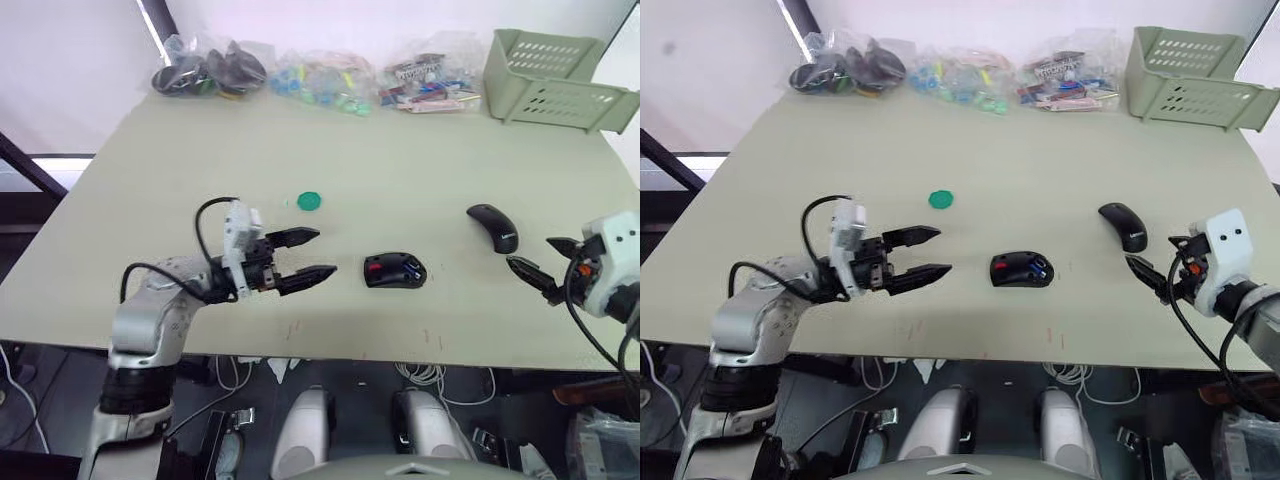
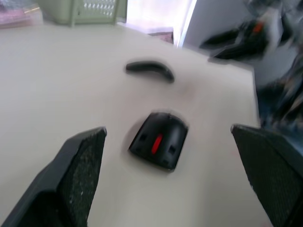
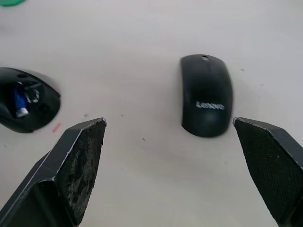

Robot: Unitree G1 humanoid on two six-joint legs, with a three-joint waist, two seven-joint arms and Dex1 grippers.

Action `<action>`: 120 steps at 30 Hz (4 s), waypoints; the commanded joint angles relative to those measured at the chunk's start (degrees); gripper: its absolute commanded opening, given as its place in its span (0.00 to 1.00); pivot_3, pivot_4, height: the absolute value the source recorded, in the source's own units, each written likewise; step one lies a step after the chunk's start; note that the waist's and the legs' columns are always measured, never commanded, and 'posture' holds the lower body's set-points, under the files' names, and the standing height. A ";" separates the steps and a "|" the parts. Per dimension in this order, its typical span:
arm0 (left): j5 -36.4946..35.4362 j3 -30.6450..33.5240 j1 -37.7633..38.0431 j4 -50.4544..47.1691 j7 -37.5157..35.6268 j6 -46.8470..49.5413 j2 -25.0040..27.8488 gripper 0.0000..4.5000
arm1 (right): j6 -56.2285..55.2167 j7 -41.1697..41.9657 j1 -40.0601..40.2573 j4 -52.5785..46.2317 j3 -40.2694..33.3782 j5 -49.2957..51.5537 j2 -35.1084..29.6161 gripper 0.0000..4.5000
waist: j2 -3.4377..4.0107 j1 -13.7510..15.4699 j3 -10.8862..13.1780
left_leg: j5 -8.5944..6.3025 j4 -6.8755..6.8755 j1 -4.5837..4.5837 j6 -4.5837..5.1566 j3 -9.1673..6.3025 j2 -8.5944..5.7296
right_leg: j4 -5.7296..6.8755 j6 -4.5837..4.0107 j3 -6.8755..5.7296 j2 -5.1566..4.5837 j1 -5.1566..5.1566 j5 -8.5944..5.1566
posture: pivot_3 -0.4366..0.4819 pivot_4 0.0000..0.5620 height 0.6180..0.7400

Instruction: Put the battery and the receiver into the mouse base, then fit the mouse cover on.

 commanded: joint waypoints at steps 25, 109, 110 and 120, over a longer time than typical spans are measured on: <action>-10.03 15.39 27.86 -7.44 -9.54 -17.38 3.81 1.00 | 4.54 4.32 -33.84 38.77 18.64 -14.25 2.50 1.00 | -0.05 -1.18 0.11 | -0.02 -0.38 0.52 0.00 0.97 0.14 | -0.10 -0.10 0.75 0.06 -0.05 -0.04 | 0.48 0.27 1.00; -8.60 11.30 25.48 -2.80 -8.05 -22.11 4.82 1.00 | -4.66 27.20 -29.66 17.53 22.57 -15.28 -2.86 0.62 | -0.12 -1.42 0.24 | -0.03 -1.01 0.54 0.00 1.59 0.57 | -0.28 -0.06 1.30 0.26 -0.56 -0.05 | 0.48 0.27 1.00; -8.71 11.39 25.38 -2.49 -8.28 -22.01 4.97 1.00 | -4.77 29.73 -30.74 14.25 24.87 -14.95 -4.14 0.62 | -0.12 -1.47 0.23 | -0.03 -1.02 0.54 0.00 1.59 0.59 | -0.29 -0.06 1.30 0.28 -0.56 -0.05 | 0.48 0.27 1.00; -8.28 11.18 23.30 1.75 -11.50 -21.63 6.29 1.00 | -8.68 44.23 -43.82 12.40 44.87 -19.92 -4.15 0.62 | -0.23 -2.19 0.31 | -0.04 -1.14 0.57 -0.01 1.56 0.72 | -0.40 -0.08 1.29 0.32 -0.62 -0.05 | 0.48 0.27 1.00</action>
